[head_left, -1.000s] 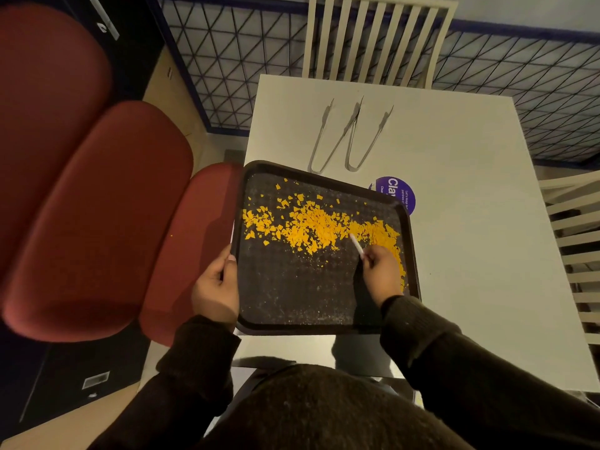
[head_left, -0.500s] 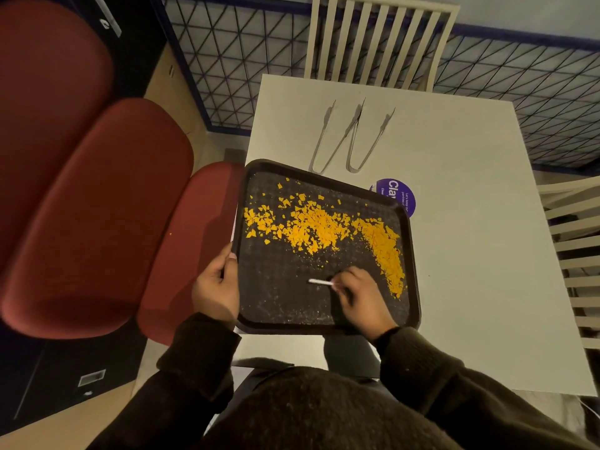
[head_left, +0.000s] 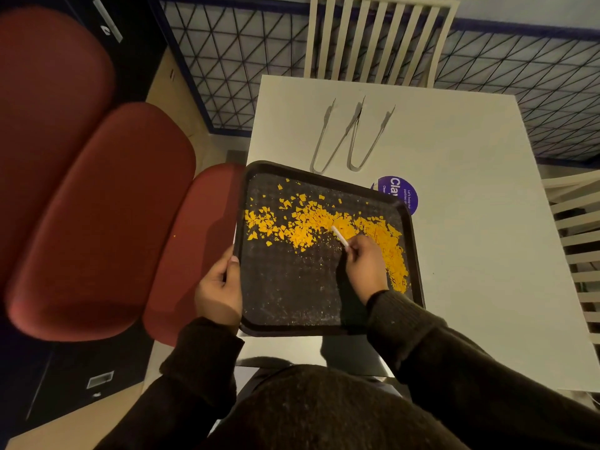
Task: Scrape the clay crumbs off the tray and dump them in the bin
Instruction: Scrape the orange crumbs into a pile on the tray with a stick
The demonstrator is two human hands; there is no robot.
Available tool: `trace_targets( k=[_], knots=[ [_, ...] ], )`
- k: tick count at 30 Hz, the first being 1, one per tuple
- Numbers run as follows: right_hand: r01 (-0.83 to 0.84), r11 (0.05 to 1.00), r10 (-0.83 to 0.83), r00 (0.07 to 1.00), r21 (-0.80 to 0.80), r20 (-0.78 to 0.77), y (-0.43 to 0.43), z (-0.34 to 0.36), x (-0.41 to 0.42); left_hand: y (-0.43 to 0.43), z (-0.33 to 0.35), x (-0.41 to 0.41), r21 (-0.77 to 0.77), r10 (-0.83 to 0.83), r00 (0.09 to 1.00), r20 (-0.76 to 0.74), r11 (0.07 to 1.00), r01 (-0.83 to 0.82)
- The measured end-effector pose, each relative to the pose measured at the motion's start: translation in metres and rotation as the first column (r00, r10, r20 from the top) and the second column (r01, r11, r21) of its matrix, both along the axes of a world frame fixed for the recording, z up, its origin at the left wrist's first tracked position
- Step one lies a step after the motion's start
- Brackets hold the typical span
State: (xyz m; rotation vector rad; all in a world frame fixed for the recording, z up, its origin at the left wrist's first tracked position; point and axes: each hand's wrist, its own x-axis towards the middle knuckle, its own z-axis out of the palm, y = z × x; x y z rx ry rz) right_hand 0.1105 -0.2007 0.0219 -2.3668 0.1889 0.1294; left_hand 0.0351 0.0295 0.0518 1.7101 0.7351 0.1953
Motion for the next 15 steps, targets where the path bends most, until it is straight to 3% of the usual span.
trace_targets(
  k=[4,9,15],
  knots=[
    [-0.180,0.983,0.180,0.984,0.025,0.019,0.002,0.009,-0.019,0.003,-0.004,0.002,0.002,0.002,1.000,-0.001,1.000,-0.002],
    [-0.519,0.849,0.527,0.846,-0.103,0.085,0.009,0.004,-0.049,0.003,-0.003,0.003,-0.020,0.010,1.000,-0.011,1.000,-0.011],
    [-0.390,0.919,0.394,0.916,-0.056,0.073,0.020,0.002,-0.038,0.002,-0.002,0.003,-0.013,0.007,1.000,-0.008,1.000,-0.008]
  ],
)
